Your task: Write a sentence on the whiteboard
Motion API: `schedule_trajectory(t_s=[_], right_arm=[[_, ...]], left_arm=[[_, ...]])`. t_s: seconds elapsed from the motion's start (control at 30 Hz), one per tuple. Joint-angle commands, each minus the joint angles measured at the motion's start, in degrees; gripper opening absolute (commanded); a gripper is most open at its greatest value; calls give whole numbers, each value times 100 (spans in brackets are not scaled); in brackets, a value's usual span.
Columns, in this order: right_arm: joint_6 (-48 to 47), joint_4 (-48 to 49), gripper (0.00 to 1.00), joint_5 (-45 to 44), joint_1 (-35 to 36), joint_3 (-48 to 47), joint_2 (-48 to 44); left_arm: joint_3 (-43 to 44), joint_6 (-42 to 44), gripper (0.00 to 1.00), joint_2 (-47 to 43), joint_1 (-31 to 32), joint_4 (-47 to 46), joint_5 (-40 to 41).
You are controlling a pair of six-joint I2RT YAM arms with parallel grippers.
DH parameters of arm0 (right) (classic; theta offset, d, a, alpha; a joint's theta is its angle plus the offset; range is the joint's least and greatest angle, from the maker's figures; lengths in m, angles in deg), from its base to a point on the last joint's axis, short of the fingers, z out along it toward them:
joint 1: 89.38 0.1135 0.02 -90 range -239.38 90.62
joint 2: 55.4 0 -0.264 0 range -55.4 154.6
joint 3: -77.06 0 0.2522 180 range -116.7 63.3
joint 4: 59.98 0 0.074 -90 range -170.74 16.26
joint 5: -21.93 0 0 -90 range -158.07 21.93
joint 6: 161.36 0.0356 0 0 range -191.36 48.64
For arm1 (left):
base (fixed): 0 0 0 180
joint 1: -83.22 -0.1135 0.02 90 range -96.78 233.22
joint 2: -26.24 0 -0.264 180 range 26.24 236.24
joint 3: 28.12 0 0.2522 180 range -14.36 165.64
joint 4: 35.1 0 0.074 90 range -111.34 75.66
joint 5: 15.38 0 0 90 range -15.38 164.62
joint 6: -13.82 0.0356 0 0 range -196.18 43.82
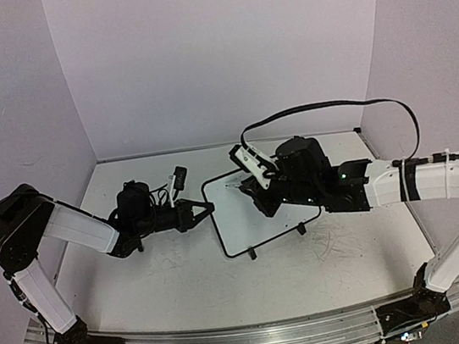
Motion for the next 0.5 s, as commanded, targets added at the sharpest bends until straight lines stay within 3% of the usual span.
schedule_trajectory(t_s=[0.0, 0.47], right_arm=[[-33, 415, 0, -135, 33, -6, -19], [-243, 417, 0, 299, 33, -138, 259]], left_arm=[[128, 112, 0, -38, -11, 396, 54], [72, 122, 0, -95, -12, 446, 102]])
